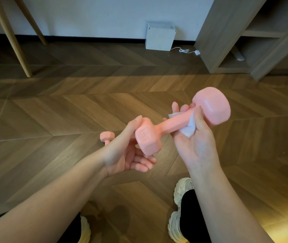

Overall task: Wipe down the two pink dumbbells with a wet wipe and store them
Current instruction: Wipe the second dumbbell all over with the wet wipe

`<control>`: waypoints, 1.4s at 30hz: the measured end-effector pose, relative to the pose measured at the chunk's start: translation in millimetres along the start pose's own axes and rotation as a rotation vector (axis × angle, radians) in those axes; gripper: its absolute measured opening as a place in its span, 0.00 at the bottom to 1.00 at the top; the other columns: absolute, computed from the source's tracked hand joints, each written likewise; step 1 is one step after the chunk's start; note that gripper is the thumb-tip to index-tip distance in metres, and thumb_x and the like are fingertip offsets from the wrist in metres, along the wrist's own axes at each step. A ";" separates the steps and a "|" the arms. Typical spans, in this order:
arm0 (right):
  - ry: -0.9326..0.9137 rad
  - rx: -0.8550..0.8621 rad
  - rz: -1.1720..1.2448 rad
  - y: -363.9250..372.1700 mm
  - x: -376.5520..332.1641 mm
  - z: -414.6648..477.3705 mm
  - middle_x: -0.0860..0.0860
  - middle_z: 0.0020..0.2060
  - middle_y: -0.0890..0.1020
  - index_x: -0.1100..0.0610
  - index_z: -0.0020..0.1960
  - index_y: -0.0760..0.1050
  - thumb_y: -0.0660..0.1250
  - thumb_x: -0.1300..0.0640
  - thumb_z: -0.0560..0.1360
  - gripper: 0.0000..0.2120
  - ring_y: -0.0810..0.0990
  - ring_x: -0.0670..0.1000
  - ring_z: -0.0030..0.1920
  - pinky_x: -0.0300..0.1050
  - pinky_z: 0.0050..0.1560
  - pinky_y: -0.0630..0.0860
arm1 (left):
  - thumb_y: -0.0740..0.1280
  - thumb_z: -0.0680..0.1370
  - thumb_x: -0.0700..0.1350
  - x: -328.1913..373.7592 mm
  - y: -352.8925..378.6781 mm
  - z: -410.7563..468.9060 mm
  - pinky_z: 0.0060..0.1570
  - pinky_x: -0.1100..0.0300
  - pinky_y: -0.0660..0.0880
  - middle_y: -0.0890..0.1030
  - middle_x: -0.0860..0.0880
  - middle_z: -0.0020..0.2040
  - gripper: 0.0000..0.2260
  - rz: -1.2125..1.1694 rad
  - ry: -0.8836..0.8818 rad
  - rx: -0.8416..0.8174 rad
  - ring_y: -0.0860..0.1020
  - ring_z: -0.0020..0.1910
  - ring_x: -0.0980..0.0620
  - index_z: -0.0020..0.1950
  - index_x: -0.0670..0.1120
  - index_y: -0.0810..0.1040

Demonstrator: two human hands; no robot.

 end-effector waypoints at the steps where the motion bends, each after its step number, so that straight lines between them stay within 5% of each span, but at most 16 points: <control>1: 0.000 0.011 0.002 -0.8 0.0 0.3 0.55 0.51 0.80 0.55 0.63 0.73 0.69 0.58 0.75 0.17 0.83 0.57 0.57 0.64 0.67 0.70 | 0.59 0.69 0.74 1.0 0.1 0.2 0.30 0.59 0.80 0.81 0.36 0.40 0.43 -0.007 0.010 0.008 0.82 0.31 0.47 0.62 0.36 0.77; 5: 0.028 0.045 0.046 -5.9 2.0 3.1 0.53 0.45 0.83 0.56 0.59 0.75 0.66 0.56 0.77 0.12 0.83 0.57 0.57 0.64 0.68 0.68 | 0.74 0.64 0.63 15.9 -5.7 -2.8 0.39 0.57 0.82 0.85 0.45 0.44 0.36 0.120 0.239 0.118 0.85 0.40 0.46 0.66 0.47 0.70; 8: 0.046 0.082 0.079 -9.7 3.2 3.6 0.53 0.43 0.84 0.56 0.59 0.76 0.67 0.56 0.77 0.11 0.85 0.56 0.54 0.64 0.66 0.70 | 0.79 0.65 0.53 34.6 -7.1 -16.0 0.52 0.63 0.79 0.79 0.56 0.55 0.35 0.543 0.586 0.284 0.81 0.53 0.57 0.65 0.58 0.63; 12: 0.049 0.088 0.107 -9.8 5.9 3.8 0.52 0.40 0.84 0.55 0.59 0.76 0.70 0.57 0.73 0.15 0.86 0.54 0.48 0.64 0.61 0.74 | 0.81 0.67 0.50 48.8 1.0 -30.6 0.56 0.71 0.73 0.71 0.55 0.63 0.41 0.904 0.858 0.372 0.75 0.60 0.58 0.70 0.55 0.57; 15: 0.031 0.082 0.070 -8.5 5.3 3.0 0.52 0.40 0.82 0.55 0.59 0.76 0.73 0.56 0.68 0.20 0.85 0.52 0.45 0.63 0.57 0.77 | 0.75 0.64 0.61 44.5 -10.9 -21.1 0.50 0.65 0.78 0.77 0.58 0.57 0.35 0.731 0.642 0.345 0.80 0.53 0.59 0.65 0.57 0.63; 18: 0.025 0.045 0.032 -4.4 3.8 3.1 0.51 0.39 0.81 0.54 0.57 0.75 0.72 0.55 0.67 0.19 0.85 0.51 0.44 0.64 0.59 0.76 | 0.68 0.65 0.66 26.8 -10.4 -7.9 0.36 0.53 0.81 0.84 0.45 0.43 0.33 0.366 0.365 0.238 0.84 0.36 0.46 0.62 0.46 0.70; 21: 0.027 0.017 0.010 0.0 2.9 4.0 0.50 0.39 0.81 0.54 0.55 0.75 0.71 0.54 0.69 0.16 0.84 0.51 0.44 0.65 0.61 0.75 | 0.60 0.71 0.68 17.1 -5.6 -2.9 0.30 0.55 0.80 0.82 0.41 0.33 0.35 0.208 0.244 0.186 0.82 0.30 0.42 0.57 0.37 0.73; 23: 0.037 0.029 0.009 -0.4 3.4 4.6 0.50 0.40 0.81 0.54 0.55 0.76 0.70 0.54 0.72 0.13 0.84 0.51 0.45 0.65 0.62 0.74 | 0.66 0.69 0.67 20.2 -7.8 -6.5 0.32 0.55 0.81 0.84 0.43 0.37 0.33 0.264 0.312 0.226 0.84 0.34 0.45 0.61 0.42 0.72; 26: 0.049 0.068 0.019 -2.7 3.6 4.3 0.51 0.41 0.82 0.54 0.56 0.75 0.69 0.54 0.73 0.13 0.85 0.52 0.46 0.64 0.64 0.72 | 0.76 0.67 0.60 33.3 -5.0 -17.7 0.43 0.63 0.79 0.82 0.53 0.51 0.34 0.659 0.580 0.329 0.82 0.48 0.58 0.67 0.53 0.64; 29: 0.059 0.123 0.038 -6.4 5.4 4.0 0.52 0.42 0.82 0.55 0.56 0.76 0.69 0.57 0.75 0.10 0.85 0.54 0.46 0.62 0.63 0.73 | 0.80 0.70 0.47 42.6 4.2 -30.3 0.60 0.58 0.76 0.72 0.47 0.66 0.41 1.002 0.887 0.433 0.75 0.62 0.54 0.75 0.45 0.59; 31: 0.077 0.146 0.093 -7.9 8.5 3.8 0.55 0.43 0.82 0.57 0.56 0.76 0.67 0.58 0.78 0.07 0.85 0.55 0.45 0.58 0.59 0.78 | 0.79 0.71 0.45 48.9 9.7 -39.1 0.61 0.58 0.75 0.70 0.43 0.66 0.40 1.129 1.014 0.464 0.73 0.63 0.51 0.75 0.47 0.57; 33: 0.085 0.147 0.121 -8.6 10.8 3.4 0.55 0.44 0.81 0.59 0.57 0.75 0.67 0.58 0.79 0.09 0.84 0.55 0.46 0.55 0.54 0.80 | 0.79 0.70 0.50 53.6 8.9 -41.1 0.58 0.67 0.73 0.69 0.50 0.66 0.40 1.104 1.020 0.438 0.72 0.62 0.55 0.74 0.52 0.59; 36: 0.086 0.147 0.104 -10.3 14.3 1.5 0.55 0.43 0.82 0.59 0.60 0.75 0.68 0.57 0.77 0.13 0.85 0.55 0.45 0.52 0.47 0.82 | 0.77 0.65 0.61 53.7 -4.7 -31.8 0.50 0.71 0.74 0.76 0.62 0.59 0.36 0.831 0.778 0.391 0.77 0.55 0.61 0.69 0.61 0.63; 39: 0.118 0.126 0.079 -7.9 20.7 -1.1 0.55 0.40 0.82 0.59 0.58 0.75 0.66 0.56 0.79 0.10 0.85 0.55 0.45 0.52 0.47 0.82 | 0.67 0.65 0.71 41.2 -18.1 -18.7 0.37 0.61 0.76 0.83 0.54 0.41 0.29 0.597 0.494 0.385 0.81 0.35 0.55 0.60 0.57 0.71; 42: 0.141 0.105 0.067 -4.6 25.9 -2.1 0.54 0.40 0.82 0.59 0.57 0.74 0.64 0.55 0.80 0.09 0.85 0.54 0.45 0.52 0.50 0.82 | 0.60 0.64 0.74 35.4 -17.3 -12.1 0.27 0.60 0.71 0.84 0.49 0.34 0.35 0.472 0.380 0.340 0.78 0.26 0.49 0.57 0.48 0.73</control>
Point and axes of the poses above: each hand's wrist, its own z-axis towards the middle knuckle, its own y-axis out of the palm, x = y × z, the point moved 9 cm from there along z, towards the middle knuckle
